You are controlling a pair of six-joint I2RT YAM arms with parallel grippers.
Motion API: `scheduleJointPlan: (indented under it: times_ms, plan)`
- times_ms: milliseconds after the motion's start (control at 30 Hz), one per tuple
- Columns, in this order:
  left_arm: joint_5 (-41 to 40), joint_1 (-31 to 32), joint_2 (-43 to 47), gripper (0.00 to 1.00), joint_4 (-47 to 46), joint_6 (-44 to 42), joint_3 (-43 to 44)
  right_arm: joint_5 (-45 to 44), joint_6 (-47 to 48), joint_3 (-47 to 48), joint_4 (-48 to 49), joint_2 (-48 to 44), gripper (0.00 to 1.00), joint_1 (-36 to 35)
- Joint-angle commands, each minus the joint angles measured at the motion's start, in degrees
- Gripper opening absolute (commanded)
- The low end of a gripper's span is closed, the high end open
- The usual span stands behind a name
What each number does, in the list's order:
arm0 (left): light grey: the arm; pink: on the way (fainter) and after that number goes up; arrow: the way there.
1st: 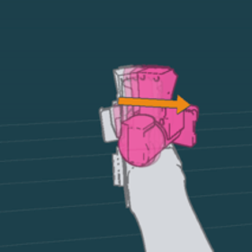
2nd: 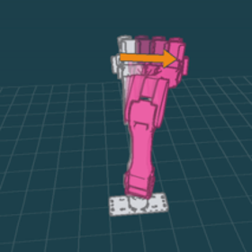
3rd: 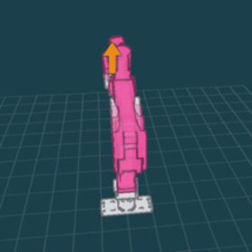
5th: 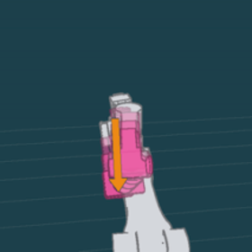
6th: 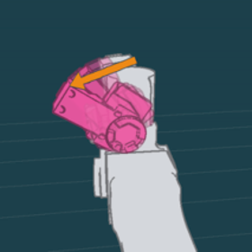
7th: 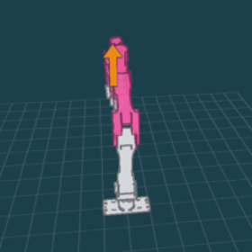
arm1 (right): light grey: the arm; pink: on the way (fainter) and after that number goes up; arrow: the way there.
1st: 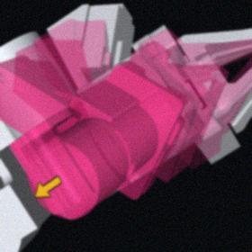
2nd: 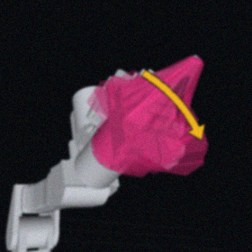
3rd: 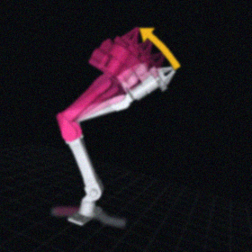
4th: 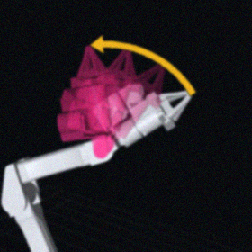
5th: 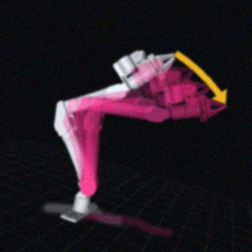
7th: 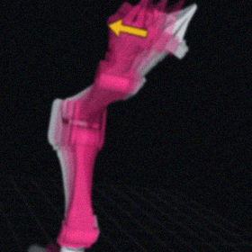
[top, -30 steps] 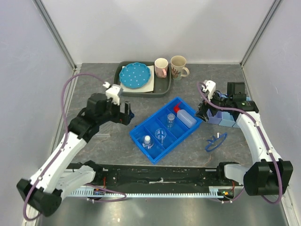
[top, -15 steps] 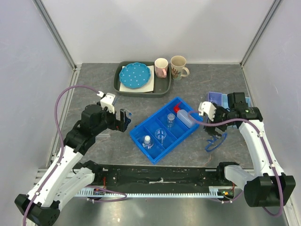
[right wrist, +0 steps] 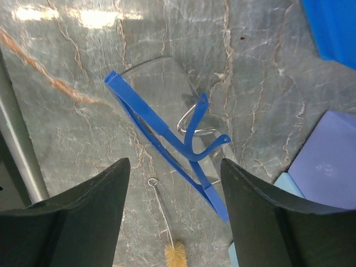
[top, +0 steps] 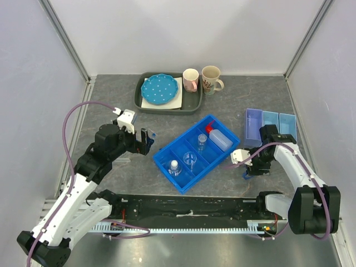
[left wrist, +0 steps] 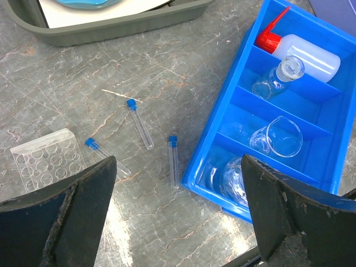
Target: Organize the chemistry lab equipment
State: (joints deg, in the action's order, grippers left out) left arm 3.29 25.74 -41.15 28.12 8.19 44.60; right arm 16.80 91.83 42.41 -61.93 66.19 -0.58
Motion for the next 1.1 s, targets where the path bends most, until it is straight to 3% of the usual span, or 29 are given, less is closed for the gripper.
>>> scheduleJointPlan:
  times_ms: [0, 133, 633, 1067]
  plan:
    - [-0.65, -0.07, -0.34, 0.99, -2.81, -0.71, -0.39, -3.09, 5.11, -2.68, 5.76, -0.45, 0.71, 0.14]
    - [-0.21, -0.07, -0.87, 0.98, -2.72, -0.71, -0.39, -1.95, 5.20, -5.41, 11.12, -1.51, 0.69, 0.05]
    - [0.40, -0.07, -1.48, 0.98, -2.72, -0.71, -0.39, -0.71, 4.94, -7.34, 13.68, 1.30, 0.49, 0.05]
    - [0.40, 0.01, -1.57, 0.98, -2.81, -0.71, -0.48, 0.77, -0.15, -6.29, 12.63, 1.31, 0.15, 0.14]
